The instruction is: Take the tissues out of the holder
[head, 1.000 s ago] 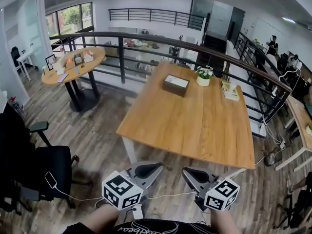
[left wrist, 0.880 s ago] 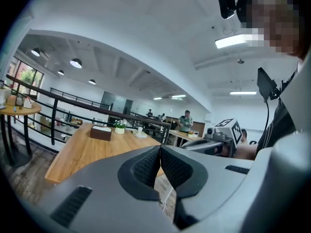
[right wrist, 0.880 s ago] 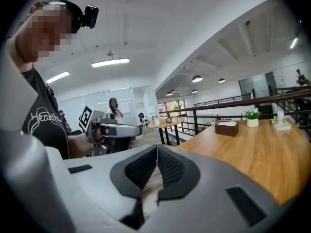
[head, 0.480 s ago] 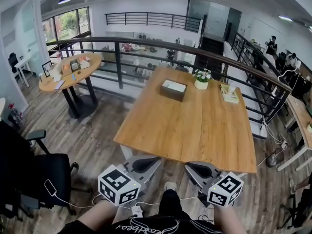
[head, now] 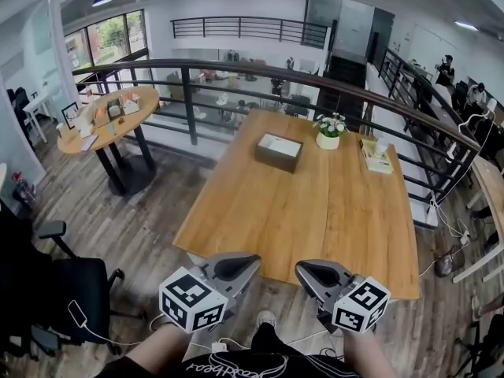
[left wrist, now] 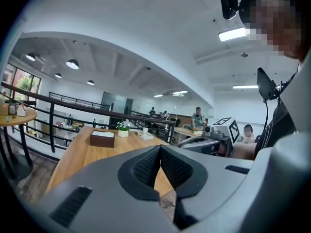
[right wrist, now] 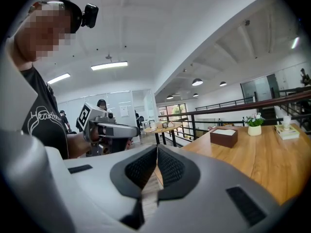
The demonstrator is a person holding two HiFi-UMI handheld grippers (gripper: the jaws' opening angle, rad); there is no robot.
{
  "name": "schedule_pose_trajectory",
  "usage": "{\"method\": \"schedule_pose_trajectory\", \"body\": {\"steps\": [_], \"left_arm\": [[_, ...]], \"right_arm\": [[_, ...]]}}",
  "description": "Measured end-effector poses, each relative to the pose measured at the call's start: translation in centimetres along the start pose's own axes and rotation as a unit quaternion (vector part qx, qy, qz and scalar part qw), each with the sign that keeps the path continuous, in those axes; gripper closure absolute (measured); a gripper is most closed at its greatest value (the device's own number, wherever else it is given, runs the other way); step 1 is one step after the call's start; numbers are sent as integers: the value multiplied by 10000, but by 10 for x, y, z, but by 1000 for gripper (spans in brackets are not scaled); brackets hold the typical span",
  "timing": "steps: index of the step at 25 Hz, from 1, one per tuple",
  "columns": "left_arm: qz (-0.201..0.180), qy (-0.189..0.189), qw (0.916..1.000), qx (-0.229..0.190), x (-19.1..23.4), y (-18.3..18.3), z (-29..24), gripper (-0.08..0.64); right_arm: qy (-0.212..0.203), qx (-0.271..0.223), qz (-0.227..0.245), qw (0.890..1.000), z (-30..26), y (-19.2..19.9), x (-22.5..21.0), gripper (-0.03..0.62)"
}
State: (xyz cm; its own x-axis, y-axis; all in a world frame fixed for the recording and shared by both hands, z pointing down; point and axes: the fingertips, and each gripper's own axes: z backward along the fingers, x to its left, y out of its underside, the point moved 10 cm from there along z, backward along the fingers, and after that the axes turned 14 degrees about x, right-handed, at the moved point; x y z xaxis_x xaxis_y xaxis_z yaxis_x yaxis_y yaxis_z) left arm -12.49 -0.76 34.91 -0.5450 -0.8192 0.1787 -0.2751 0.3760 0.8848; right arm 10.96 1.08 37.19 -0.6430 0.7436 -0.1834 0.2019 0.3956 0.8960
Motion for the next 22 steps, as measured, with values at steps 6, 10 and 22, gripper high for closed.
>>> {"method": "schedule_pose_trajectory", "body": {"steps": [6, 10, 22], "left_arm": [[171, -14, 9998, 110, 56, -34, -66, 546], [221, 1, 9996, 198, 95, -60, -117, 546], [467, -134, 9984, 303, 173, -108, -200, 546]], "right_arm": [[-4, 120, -29, 9999, -28, -22, -84, 575], [-63, 217, -82, 9997, -48, -38, -149, 575], [-29, 256, -90, 9996, -86, -77, -273, 575]]}}
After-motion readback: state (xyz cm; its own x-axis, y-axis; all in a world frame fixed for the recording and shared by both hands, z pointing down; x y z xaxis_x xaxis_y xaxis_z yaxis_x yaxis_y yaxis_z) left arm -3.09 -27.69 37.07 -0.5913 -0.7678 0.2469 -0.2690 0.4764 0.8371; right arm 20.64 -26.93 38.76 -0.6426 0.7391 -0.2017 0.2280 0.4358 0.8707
